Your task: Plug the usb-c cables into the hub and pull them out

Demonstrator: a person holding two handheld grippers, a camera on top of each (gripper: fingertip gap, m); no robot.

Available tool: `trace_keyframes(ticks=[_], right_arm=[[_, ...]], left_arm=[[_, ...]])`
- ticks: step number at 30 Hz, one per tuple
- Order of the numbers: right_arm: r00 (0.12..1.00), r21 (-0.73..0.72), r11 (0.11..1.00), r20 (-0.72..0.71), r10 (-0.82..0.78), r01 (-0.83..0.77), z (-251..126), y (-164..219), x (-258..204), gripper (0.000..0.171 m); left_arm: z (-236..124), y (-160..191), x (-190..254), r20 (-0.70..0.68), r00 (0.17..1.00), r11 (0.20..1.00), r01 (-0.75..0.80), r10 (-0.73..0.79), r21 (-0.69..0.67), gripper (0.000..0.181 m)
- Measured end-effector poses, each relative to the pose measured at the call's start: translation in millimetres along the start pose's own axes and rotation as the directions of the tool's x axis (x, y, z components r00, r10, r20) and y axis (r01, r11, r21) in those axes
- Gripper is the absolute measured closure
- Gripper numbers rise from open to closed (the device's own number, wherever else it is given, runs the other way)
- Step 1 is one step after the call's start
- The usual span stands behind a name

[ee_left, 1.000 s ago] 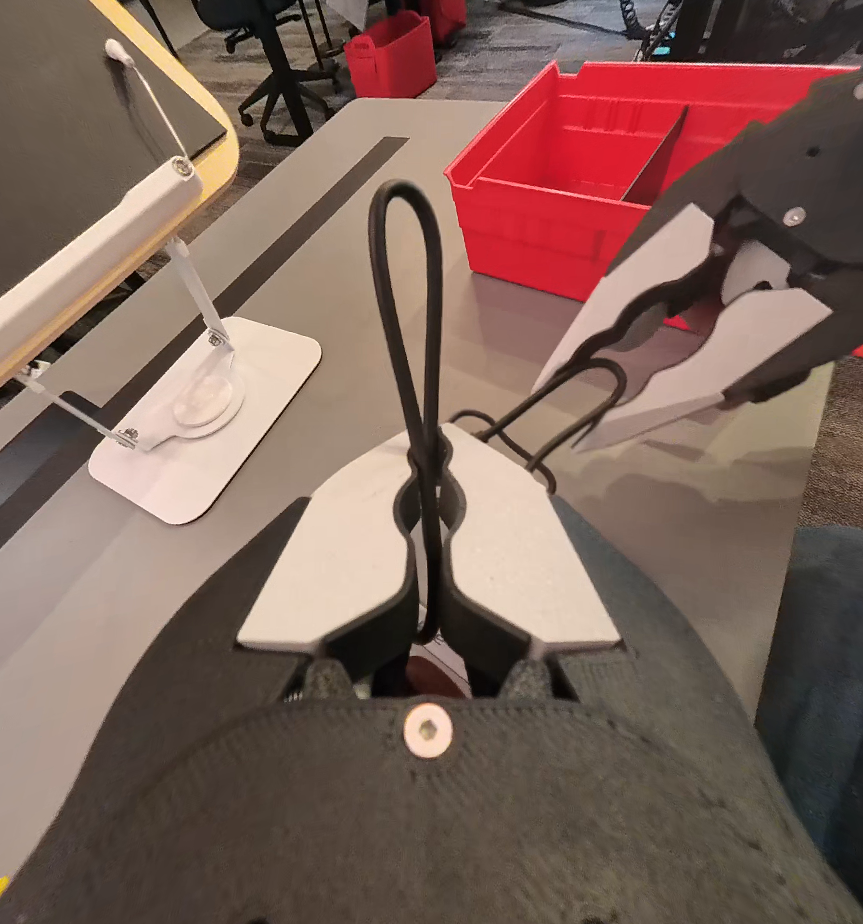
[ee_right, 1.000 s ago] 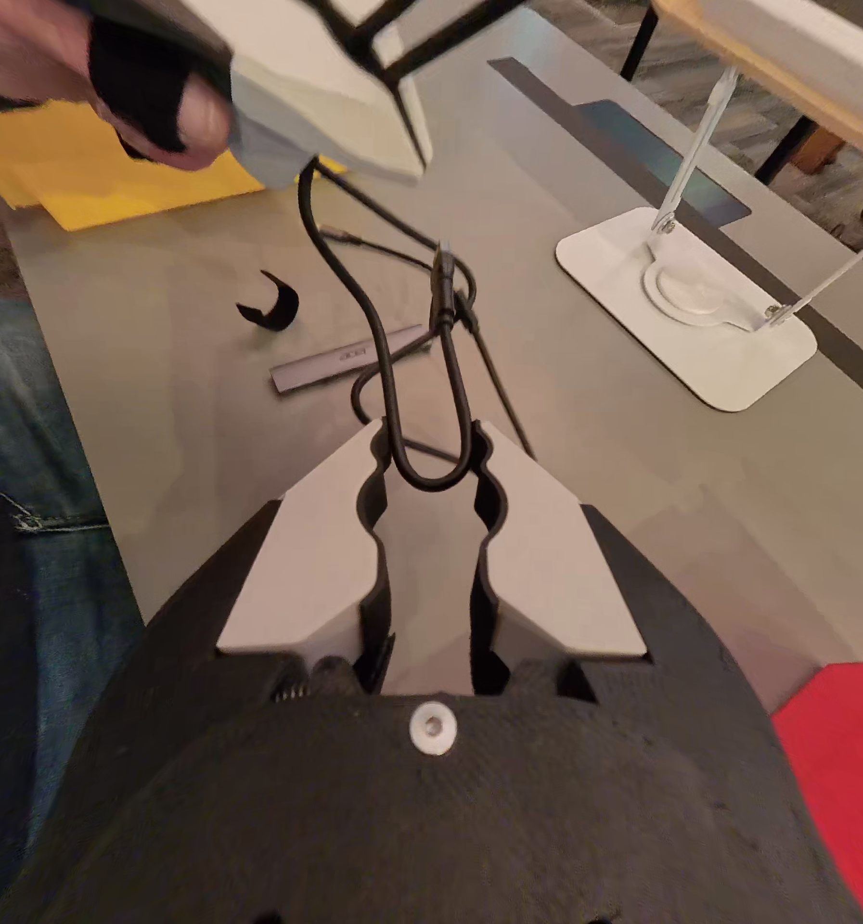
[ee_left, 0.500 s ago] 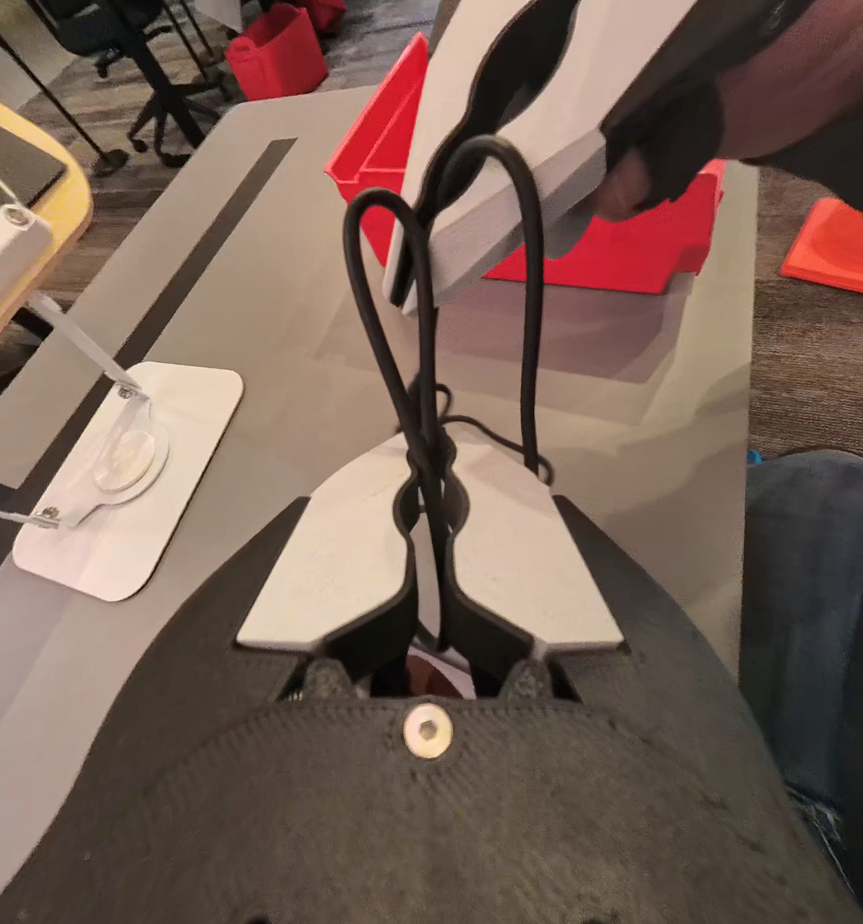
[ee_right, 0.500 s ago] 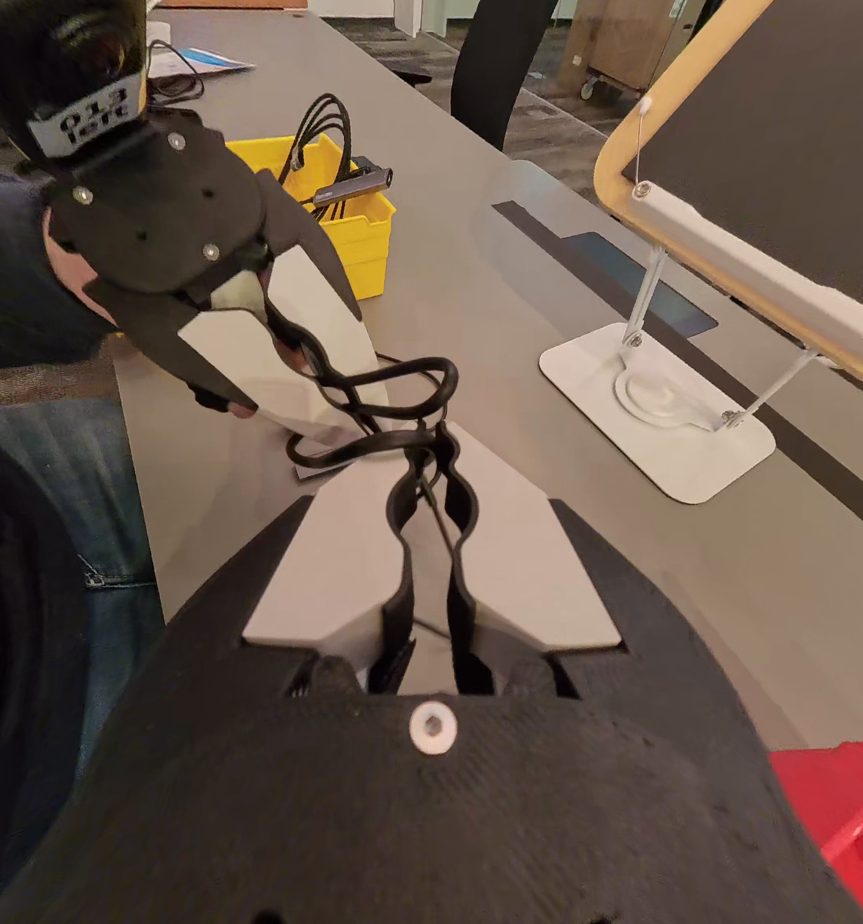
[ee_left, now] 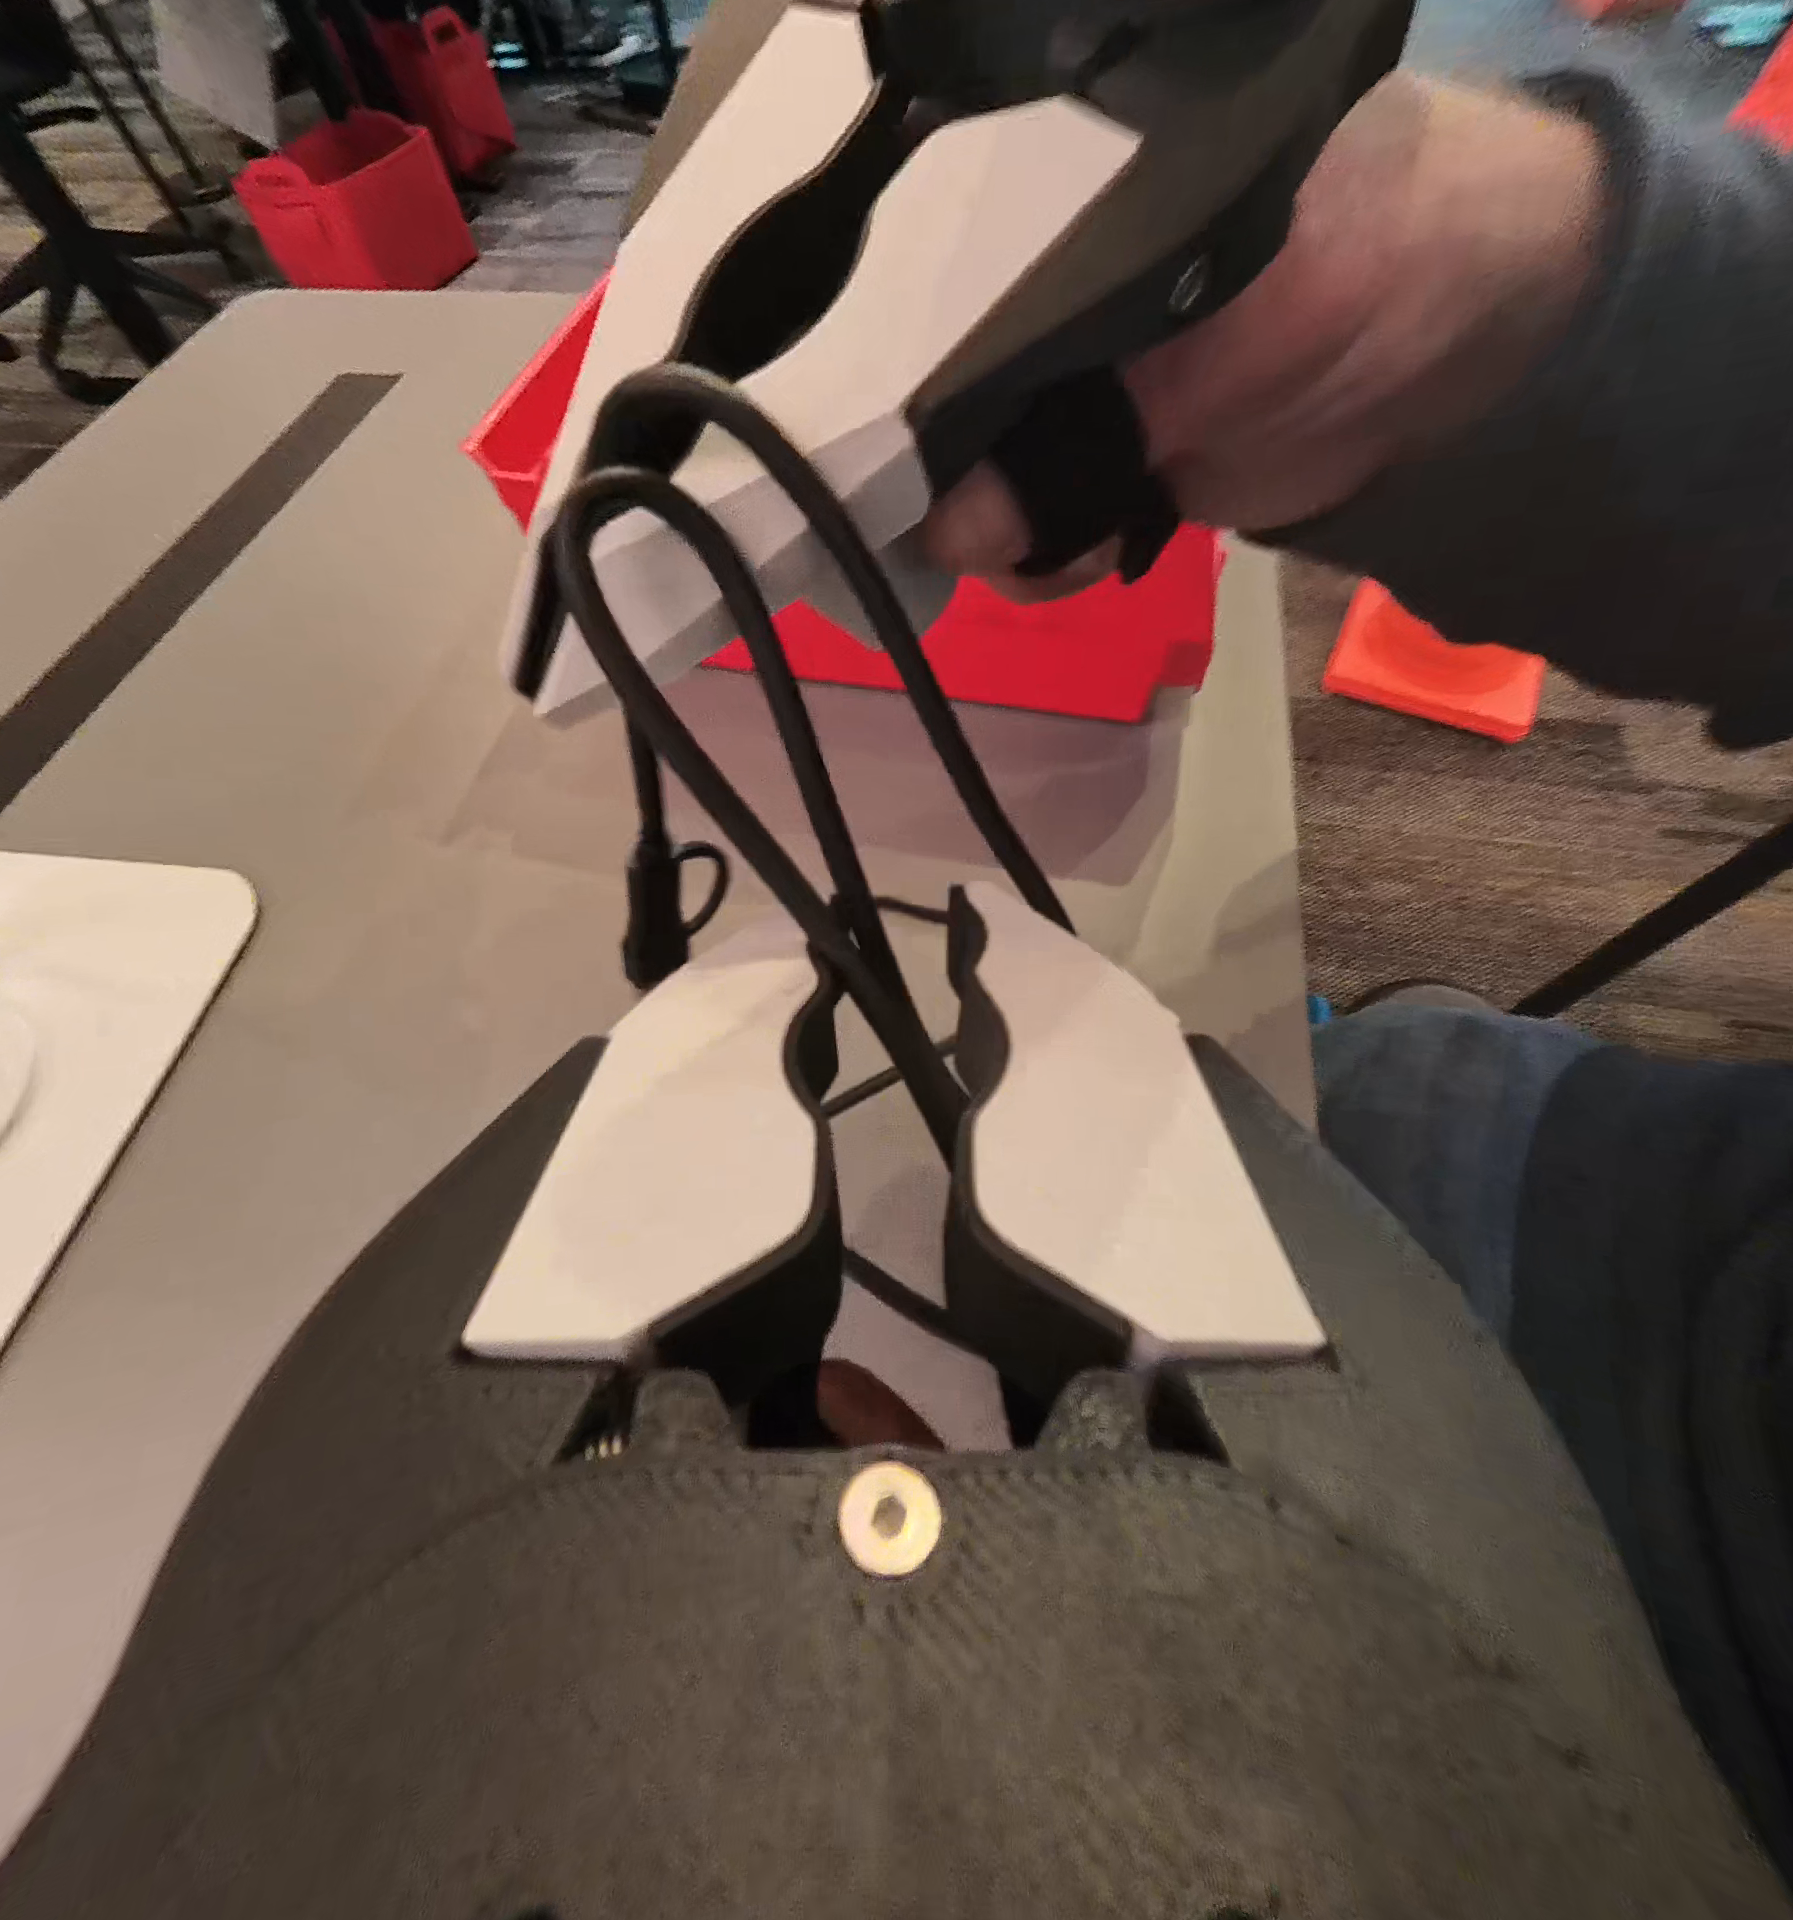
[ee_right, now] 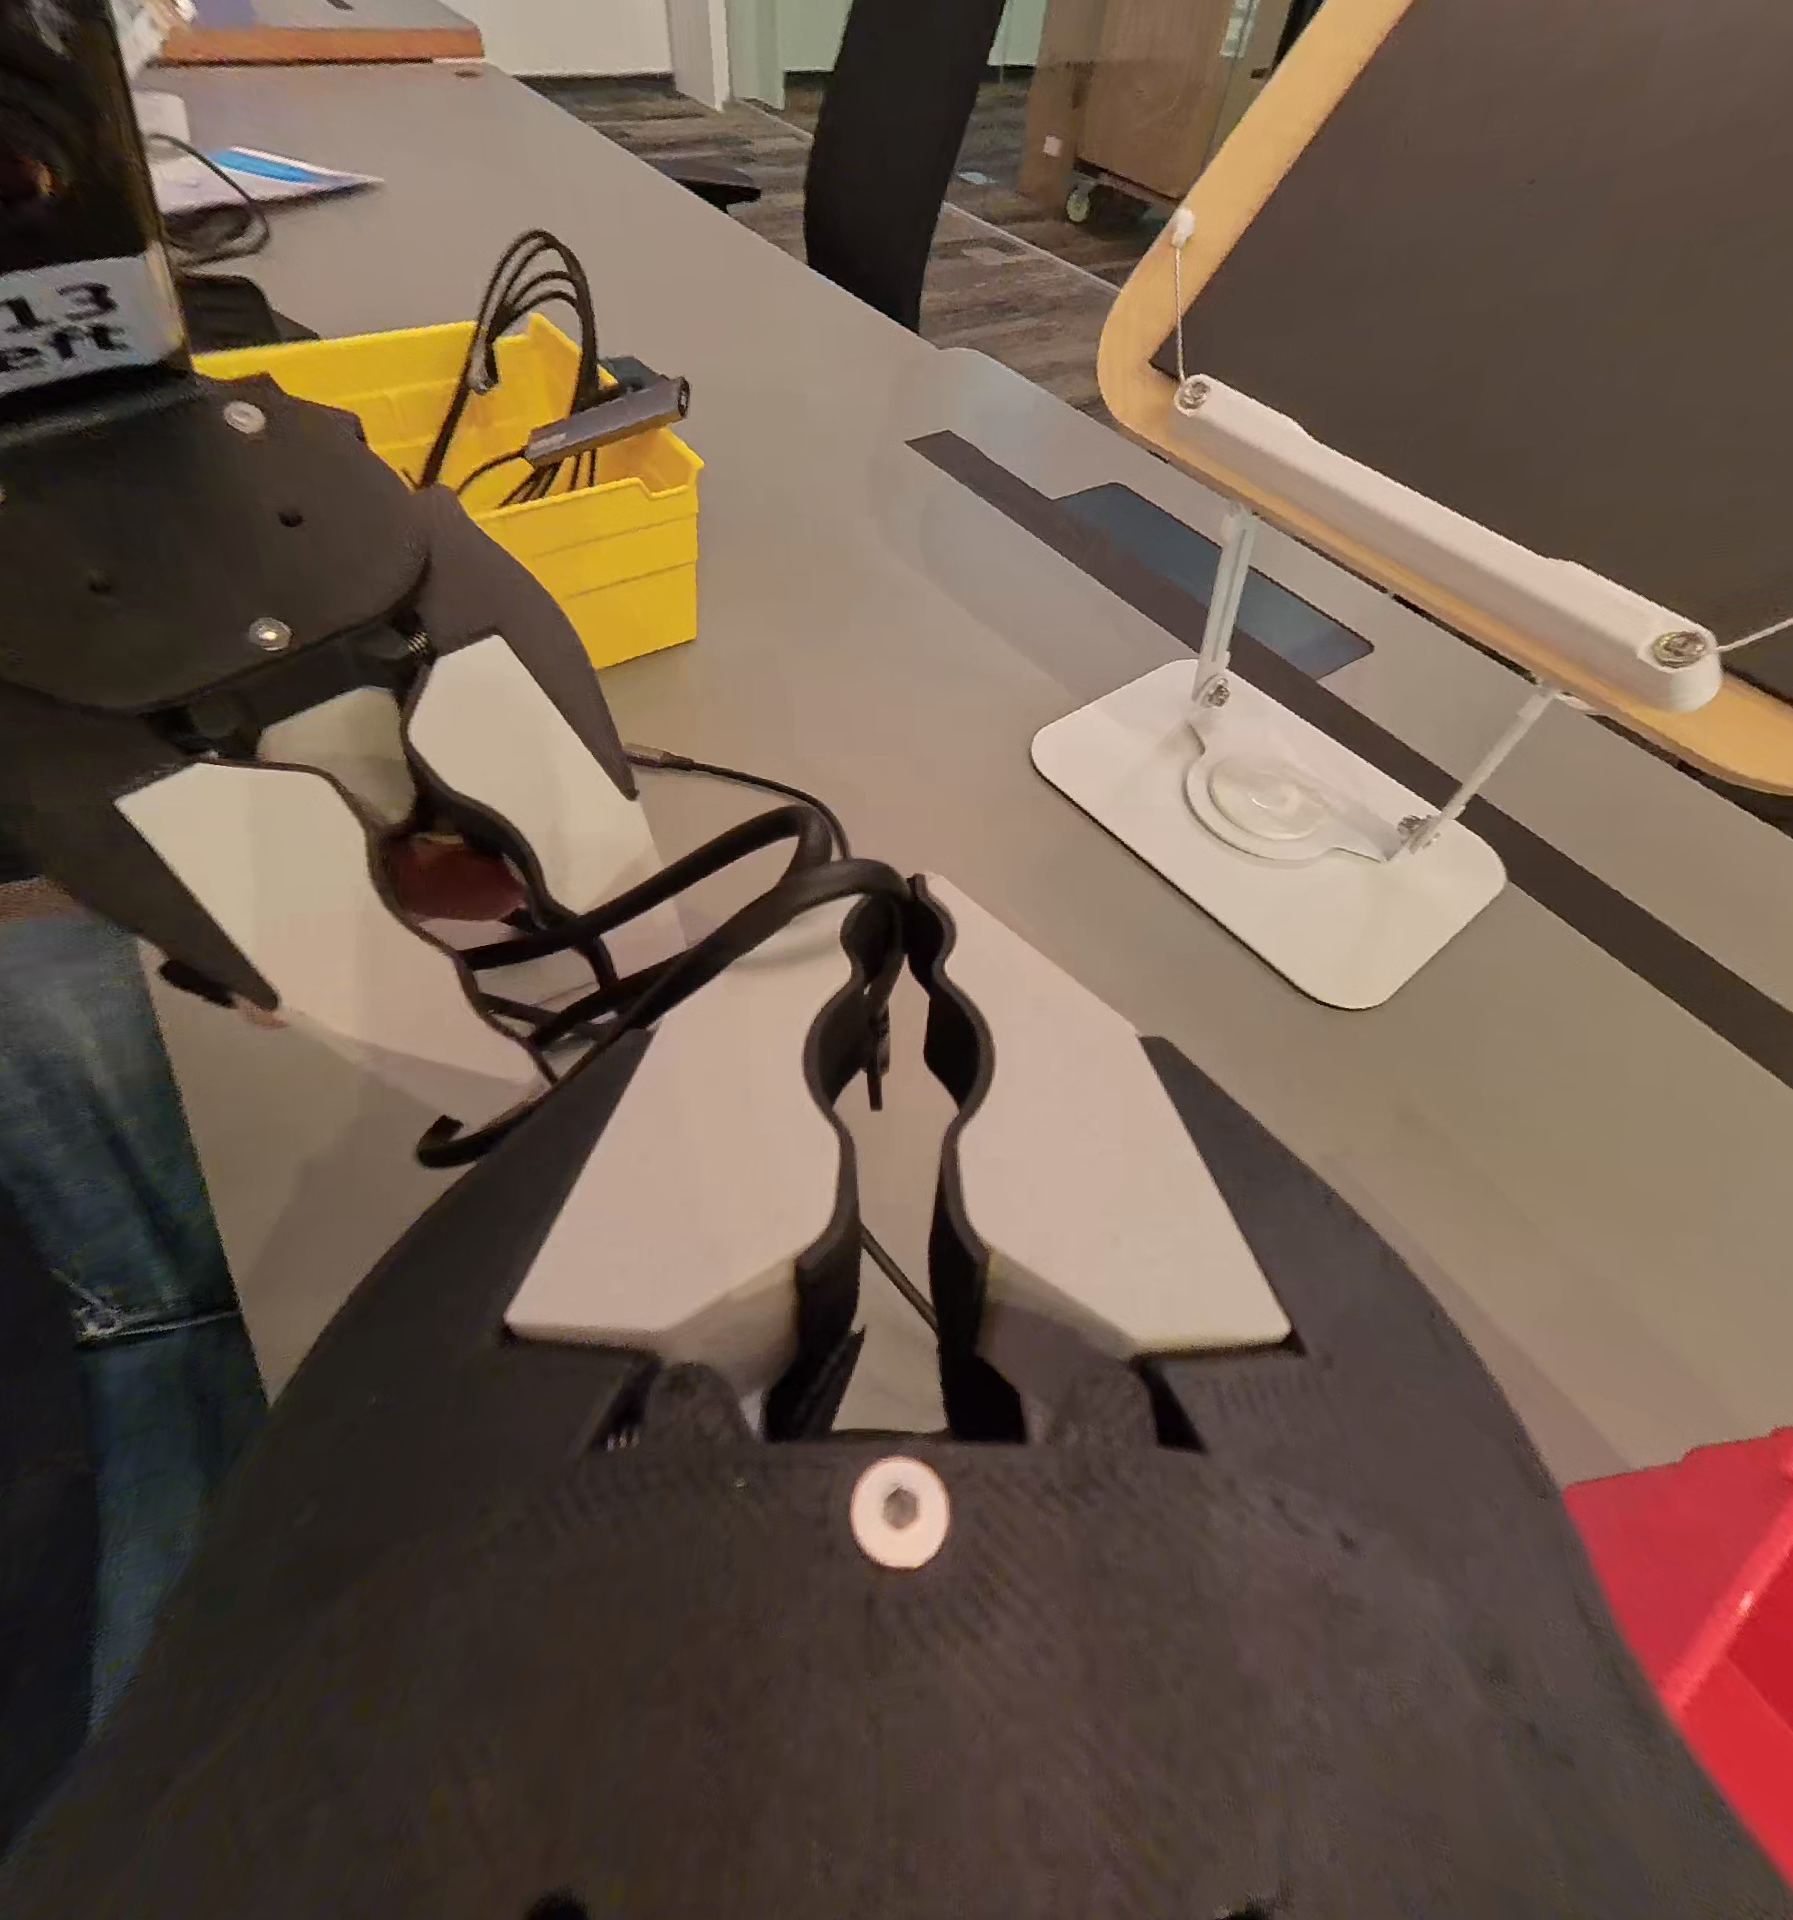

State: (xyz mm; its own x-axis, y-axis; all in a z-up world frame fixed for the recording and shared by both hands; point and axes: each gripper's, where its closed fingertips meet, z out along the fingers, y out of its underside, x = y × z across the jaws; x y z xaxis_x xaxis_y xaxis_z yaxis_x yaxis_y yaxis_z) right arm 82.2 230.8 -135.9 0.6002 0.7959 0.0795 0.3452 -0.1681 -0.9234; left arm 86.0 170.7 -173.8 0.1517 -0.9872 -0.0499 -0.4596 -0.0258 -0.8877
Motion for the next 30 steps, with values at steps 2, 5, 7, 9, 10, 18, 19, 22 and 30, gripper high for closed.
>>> trace_keyframes(ticks=[2, 5, 7, 9, 10, 18, 19, 22, 30], right_arm=[[0.999, -0.001, 1.0, -0.031, -0.006, 0.006, 2, 0, 3, 0.171], [0.999, 0.007, 1.0, -0.051, 0.016, -0.016, 6, -1, 4, 0.171], [0.997, 0.01, 1.0, -0.076, 0.023, -0.023, 8, -1, 6, 0.171], [0.994, 0.021, 1.0, -0.11, 0.024, -0.022, 9, -3, 9, 0.171], [0.992, 0.019, 1.0, -0.125, 0.014, -0.012, 9, -3, 10, 0.171], [0.985, 0.01, 0.999, -0.166, -0.043, 0.045, 7, -1, 13, 0.171], [0.985, 0.01, 0.999, -0.167, -0.051, 0.053, 7, 0, 13, 0.171], [0.978, -0.013, 0.995, -0.182, -0.101, 0.1, 8, 6, 13, 0.171], [0.982, -0.02, 0.998, -0.178, -0.069, 0.066, 14, 13, 7, 0.171]], left_arm=[[2, -4, 2, -0.021, 0.999, 0.999, 0.032, -0.031, 0.03, 0.162], [7, -4, 4, -0.026, 0.999, 0.999, 0.042, -0.042, 0.02, 0.144], [11, -3, 4, -0.012, 0.999, 1.0, 0.03, -0.03, -0.001, 0.134], [15, -5, 6, 0.0, 1.0, 0.999, 0.031, -0.031, -0.008, 0.128], [17, -6, 7, 0.0, 0.999, 0.999, 0.034, -0.034, -0.009, 0.127], [7, -21, 19, -0.226, 0.947, 0.96, 0.258, -0.228, 0.112, 0.111], [5, -22, 19, -0.256, 0.934, 0.95, 0.286, -0.249, 0.121, 0.11], [-2, -26, 19, -0.347, 0.887, 0.914, 0.375, -0.304, 0.156, 0.106], [17, -8, 9, -0.218, 0.932, 0.948, 0.31, -0.289, 0.069, 0.108]])
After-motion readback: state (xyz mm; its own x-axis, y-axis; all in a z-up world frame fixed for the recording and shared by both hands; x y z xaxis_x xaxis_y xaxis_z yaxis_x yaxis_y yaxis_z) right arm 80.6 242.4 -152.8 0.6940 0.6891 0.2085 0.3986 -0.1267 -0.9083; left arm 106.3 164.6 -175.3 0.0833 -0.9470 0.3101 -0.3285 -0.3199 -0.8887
